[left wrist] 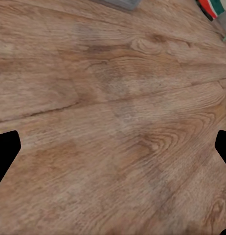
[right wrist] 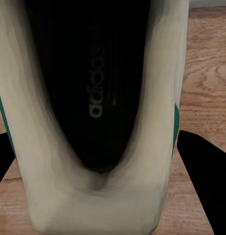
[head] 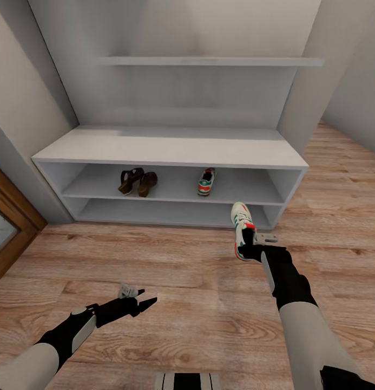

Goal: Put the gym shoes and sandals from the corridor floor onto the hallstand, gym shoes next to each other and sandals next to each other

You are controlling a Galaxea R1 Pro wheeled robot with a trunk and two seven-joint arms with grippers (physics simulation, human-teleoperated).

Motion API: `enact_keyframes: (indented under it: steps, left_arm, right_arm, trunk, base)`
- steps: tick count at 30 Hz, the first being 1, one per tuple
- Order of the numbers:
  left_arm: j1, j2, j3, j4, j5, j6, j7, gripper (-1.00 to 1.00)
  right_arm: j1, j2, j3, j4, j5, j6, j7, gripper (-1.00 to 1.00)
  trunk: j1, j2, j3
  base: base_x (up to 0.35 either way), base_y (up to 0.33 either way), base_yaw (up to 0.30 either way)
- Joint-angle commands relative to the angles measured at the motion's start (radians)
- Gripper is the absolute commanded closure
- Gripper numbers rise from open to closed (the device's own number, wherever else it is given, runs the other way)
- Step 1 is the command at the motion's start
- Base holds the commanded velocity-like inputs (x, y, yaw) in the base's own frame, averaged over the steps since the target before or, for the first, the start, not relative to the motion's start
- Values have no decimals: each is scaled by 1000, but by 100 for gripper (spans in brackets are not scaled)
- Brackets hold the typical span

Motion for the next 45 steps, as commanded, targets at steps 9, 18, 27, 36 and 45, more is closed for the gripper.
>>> enact_keyframes:
  steps: [9,18,27,36,45]
  left_arm:
    - [-1,0,-10,1,8,-6,0,-100]
    - [-1,0,-10,2,8,-6,0,-100]
    - [-1,0,-10,1,8,-6,0,-100]
    - [-1,-9,-10,0,7,-6,1,-100]
    - [-1,-10,-10,0,7,-6,1,-100]
  right_arm:
    - [0,2,-4,-1,10,4,7,100]
    - [0,2,-4,-1,10,4,7,100]
    - [-1,1,-3,-1,9,4,7,100]
    - [0,2,-4,-1,10,4,7,100]
    - [-1,2,-3,-1,9,4,8,100]
  trunk:
    - [0,0,-1]
    - [0,0,-1]
    - [0,0,-1]
    - [0,0,-1]
    - [0,0,-1]
  base:
    - [105,0,0]
    - [321,75,0]
    - [326,107,0]
    - [337,11,0]
    - [345,0,0]
